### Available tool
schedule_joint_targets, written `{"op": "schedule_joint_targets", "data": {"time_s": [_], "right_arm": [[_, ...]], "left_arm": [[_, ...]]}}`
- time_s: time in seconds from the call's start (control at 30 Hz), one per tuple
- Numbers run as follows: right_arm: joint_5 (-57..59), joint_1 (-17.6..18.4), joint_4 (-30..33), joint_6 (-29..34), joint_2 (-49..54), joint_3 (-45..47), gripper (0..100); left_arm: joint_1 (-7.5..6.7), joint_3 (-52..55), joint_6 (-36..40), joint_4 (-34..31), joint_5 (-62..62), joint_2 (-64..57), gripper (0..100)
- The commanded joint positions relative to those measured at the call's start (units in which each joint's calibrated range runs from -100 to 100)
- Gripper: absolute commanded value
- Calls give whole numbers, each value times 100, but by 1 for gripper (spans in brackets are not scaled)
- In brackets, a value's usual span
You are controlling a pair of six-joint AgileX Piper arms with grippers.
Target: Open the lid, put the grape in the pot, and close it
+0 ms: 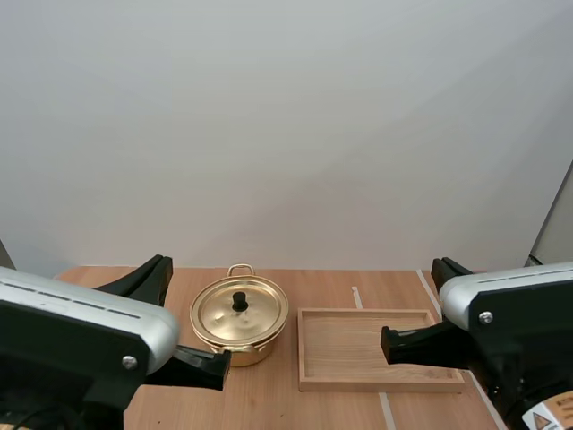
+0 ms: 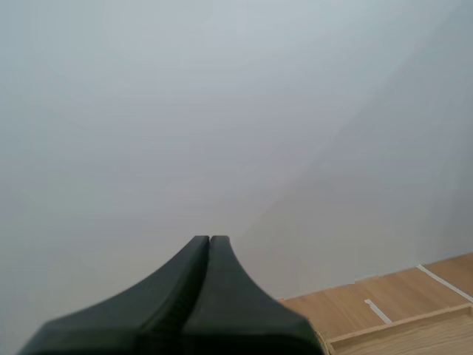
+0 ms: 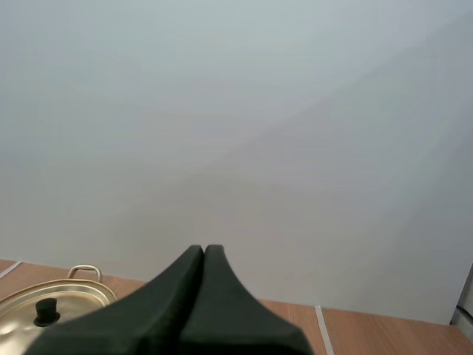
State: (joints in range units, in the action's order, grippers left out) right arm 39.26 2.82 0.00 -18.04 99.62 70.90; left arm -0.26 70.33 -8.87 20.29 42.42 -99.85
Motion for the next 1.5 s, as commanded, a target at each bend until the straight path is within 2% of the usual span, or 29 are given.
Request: {"op": "schedule_joint_targets", "data": {"time_s": [0.0, 0.17, 0.3, 0.37, 0.43, 0.6, 0.67, 0.73, 0.83, 1.47], "right_arm": [[-1003, -23, -46, 15, 38, 820, 0], [-2150, -23, -46, 15, 38, 2199, 0], [-2544, -101, -46, 15, 38, 2906, 0], [-2485, -177, -46, 15, 38, 2910, 0], [-2082, -242, -67, 15, 38, 2910, 0], [-1370, -345, -79, 15, 38, 2910, 0], [-893, -345, -79, 15, 38, 2910, 0], [-893, -380, -79, 15, 38, 2910, 0], [-893, -455, -79, 15, 38, 2910, 0], [-893, -475, -79, 15, 38, 2910, 0]], "left_arm": [[14, 847, 13, 44, -1399, -15, 0], [14, 2055, 13, 44, -2907, -15, 0], [14, 2829, 47, 59, -3479, -15, 0], [14, 2967, 47, 70, -3666, -15, 0], [14, 2967, 59, 70, -2670, -15, 0], [-25, 2967, 259, 121, -2096, -15, 0], [-25, 2967, 286, 23, -1571, -15, 0], [-25, 2967, 416, -117, -1156, -15, 0], [-25, 2967, 734, -280, -1156, -15, 0], [-25, 2967, 715, -464, -1646, -15, 0]]}}
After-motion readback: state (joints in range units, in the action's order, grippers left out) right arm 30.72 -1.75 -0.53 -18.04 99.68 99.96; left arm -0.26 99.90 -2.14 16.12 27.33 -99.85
